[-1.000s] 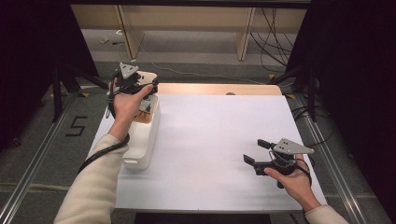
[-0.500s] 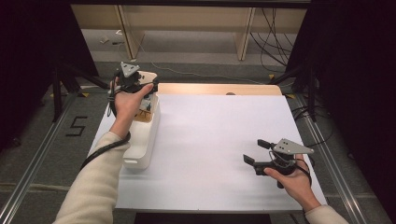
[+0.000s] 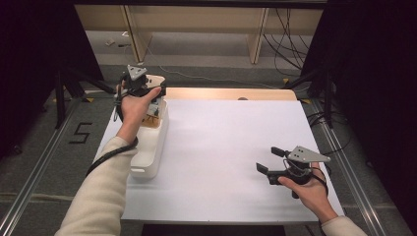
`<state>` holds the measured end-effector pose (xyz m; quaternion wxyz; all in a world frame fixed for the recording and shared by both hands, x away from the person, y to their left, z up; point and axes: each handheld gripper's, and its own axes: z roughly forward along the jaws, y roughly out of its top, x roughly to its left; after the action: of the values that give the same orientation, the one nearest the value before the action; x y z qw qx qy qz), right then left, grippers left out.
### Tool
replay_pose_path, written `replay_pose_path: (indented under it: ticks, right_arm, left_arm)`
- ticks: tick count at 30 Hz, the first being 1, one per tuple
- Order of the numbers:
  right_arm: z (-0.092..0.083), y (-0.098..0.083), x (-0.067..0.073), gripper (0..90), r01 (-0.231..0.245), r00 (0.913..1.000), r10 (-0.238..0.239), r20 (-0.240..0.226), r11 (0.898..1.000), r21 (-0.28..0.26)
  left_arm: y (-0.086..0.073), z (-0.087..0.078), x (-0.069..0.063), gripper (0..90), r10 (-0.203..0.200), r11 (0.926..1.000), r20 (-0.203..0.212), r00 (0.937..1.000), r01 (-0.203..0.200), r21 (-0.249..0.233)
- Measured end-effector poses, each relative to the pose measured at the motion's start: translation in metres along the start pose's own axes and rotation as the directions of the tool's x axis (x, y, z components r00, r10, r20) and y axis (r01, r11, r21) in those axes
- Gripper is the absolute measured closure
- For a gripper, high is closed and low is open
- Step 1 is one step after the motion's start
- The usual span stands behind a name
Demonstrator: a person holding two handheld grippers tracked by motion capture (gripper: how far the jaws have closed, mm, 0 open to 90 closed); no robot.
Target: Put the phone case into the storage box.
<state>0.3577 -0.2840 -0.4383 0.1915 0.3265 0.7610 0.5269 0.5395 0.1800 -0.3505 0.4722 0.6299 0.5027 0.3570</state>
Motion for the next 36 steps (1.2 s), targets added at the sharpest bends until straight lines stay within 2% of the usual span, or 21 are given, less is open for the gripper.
replay_pose_path:
  ticks: [28,36]
  right_arm:
    - [0.000,0.000,0.000,15.9,-0.002,1.0000,0.002,-0.003,1.000,-0.002]
    - [0.000,0.000,0.000,15.9,-0.001,1.0000,0.001,-0.004,1.000,0.000]
  left_arm:
    - [-0.001,0.014,0.005,11.3,-0.009,0.9998,-0.023,0.9997,0.009,0.017]
    - [-0.001,0.018,0.006,11.3,-0.010,0.9998,-0.014,0.9999,0.010,0.019]
